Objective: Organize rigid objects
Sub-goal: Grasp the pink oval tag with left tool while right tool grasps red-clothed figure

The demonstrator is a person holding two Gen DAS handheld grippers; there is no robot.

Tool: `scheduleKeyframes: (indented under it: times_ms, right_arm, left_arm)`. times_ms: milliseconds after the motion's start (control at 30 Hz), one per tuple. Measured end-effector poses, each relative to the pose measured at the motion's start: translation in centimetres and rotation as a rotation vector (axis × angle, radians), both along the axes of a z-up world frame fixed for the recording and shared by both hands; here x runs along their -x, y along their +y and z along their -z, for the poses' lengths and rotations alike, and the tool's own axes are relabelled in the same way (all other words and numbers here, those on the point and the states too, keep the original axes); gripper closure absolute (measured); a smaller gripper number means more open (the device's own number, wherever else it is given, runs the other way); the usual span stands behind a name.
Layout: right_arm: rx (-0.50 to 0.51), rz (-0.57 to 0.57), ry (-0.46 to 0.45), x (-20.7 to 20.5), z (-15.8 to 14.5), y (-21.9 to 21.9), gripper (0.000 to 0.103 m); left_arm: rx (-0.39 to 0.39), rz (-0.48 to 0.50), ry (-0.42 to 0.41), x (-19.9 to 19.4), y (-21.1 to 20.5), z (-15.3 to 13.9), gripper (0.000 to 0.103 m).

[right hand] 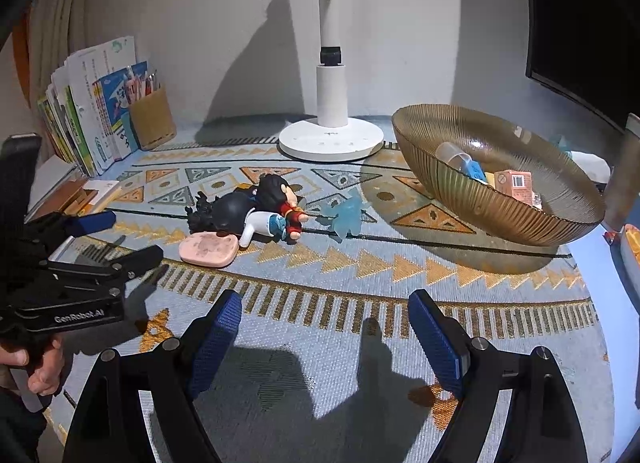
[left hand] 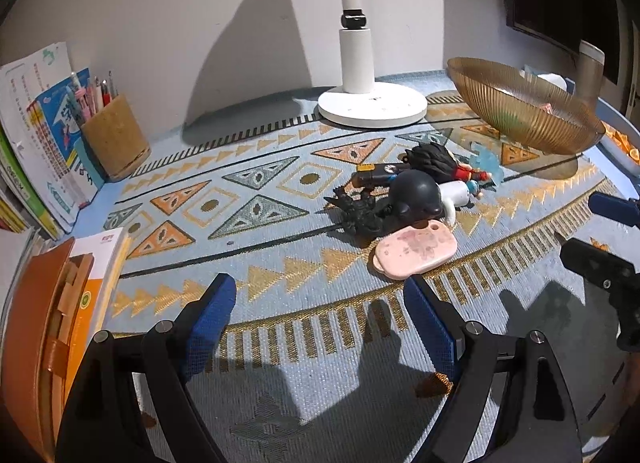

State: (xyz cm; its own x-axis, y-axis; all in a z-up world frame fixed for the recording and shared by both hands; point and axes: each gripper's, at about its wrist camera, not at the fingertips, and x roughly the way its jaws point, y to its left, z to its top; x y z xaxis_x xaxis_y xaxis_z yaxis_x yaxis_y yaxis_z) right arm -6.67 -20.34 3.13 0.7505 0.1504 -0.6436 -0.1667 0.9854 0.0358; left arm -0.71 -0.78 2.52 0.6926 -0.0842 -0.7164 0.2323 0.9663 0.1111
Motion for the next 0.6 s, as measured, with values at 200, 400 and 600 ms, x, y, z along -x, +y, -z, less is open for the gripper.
scheduleKeyframes:
  times_ms: [200,400,600]
  right_arm:
    - [-0.048,-0.036,0.017,-0.2,0.0,-0.5,0.019]
    - [-0.158,-0.040,0.061,-0.8,0.1,-2.3,0.019]
    - [-0.090,-0.103,0.159,-1.7,-1.6,-2.2,0.019]
  left_arm:
    - [0.077,0.055,0.088,-0.3,-0.8,0.1,0.018]
    - [0.075,0.098,0.166,-1.4,-3.1,0.5,0.018]
    - [-0.034,0.094,0.171,-3.2,-5.4,1.4,0.019]
